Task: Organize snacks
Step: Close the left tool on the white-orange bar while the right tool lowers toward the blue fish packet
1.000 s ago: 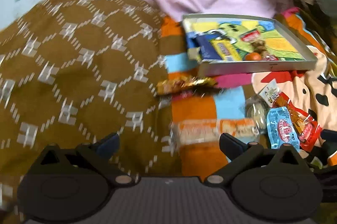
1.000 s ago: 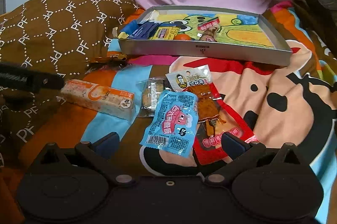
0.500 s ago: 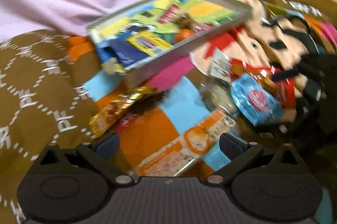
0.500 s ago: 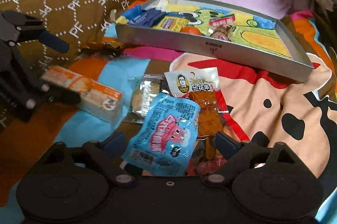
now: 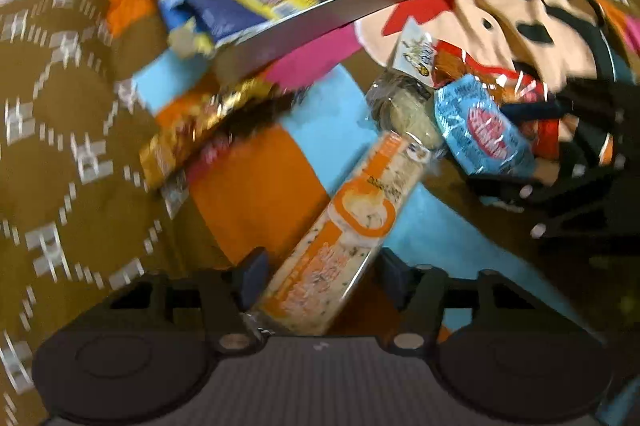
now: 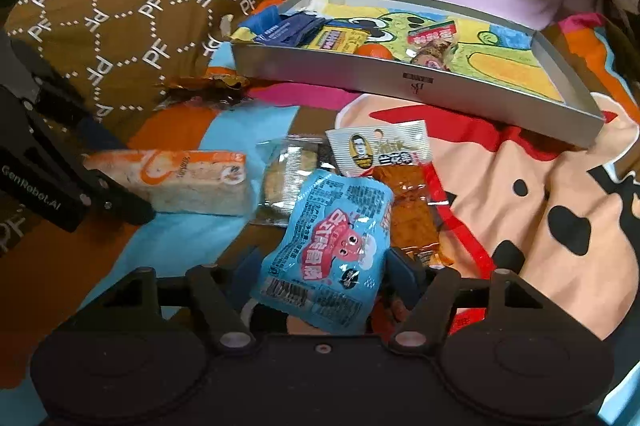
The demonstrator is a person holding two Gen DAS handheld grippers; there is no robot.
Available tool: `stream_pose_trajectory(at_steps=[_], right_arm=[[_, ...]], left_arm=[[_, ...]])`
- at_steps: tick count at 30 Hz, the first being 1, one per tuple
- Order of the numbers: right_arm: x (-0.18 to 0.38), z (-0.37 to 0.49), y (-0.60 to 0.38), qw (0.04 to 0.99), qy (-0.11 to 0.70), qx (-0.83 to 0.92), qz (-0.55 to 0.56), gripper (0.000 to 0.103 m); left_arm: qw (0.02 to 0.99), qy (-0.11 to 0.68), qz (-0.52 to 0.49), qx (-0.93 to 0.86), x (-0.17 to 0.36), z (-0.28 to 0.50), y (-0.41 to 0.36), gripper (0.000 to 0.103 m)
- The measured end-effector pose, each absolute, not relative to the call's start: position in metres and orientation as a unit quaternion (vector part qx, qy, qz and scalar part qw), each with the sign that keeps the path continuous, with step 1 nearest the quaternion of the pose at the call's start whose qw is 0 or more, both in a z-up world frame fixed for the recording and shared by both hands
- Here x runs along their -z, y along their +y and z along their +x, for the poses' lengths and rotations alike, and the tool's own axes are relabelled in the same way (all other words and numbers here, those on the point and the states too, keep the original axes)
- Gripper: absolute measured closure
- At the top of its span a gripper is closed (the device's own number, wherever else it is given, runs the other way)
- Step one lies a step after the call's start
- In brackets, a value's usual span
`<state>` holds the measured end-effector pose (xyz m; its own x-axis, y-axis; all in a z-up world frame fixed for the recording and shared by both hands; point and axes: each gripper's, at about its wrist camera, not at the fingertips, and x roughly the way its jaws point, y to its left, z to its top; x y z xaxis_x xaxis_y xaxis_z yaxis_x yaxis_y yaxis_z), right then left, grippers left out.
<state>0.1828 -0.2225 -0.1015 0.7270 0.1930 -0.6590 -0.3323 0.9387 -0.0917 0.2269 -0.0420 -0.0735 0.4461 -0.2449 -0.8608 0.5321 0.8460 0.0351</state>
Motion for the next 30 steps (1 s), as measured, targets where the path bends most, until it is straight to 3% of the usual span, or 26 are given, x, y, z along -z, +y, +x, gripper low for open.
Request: stream_pose_trajectory(at_steps=[8,14,18,20,30], right_arm=[[0.099,0.18,-0.226,0.92,0.345,-0.159,-0.097,0.034],[0.101,0.192,-0.217,0.924,0.341,-0.144,-0.098,0.023],[0.111,0.194,-0.206,0.924,0.337,-0.127,-0.131,0.022],[0.114,0.191,-0.203,0.925,0.33,-0.125,-0.144,0.033],[0.107,0.175,-0.211,0.919,0.356,-0.138,-0.101,0.047]], left_arm=[[0.847,0.5,0.025,0.181,0.078,0.203,-0.025,0.056],[0.846,0.506,0.021,0.167,0.078,0.209,-0.031,0.054],[0.847,0.507,0.015,0.161,0.08,0.221,-0.038,0.053],[0.847,0.508,0.011,0.156,0.081,0.225,-0.04,0.052],[0.844,0.521,-0.034,0.125,0.081,0.207,-0.037,0.062]])
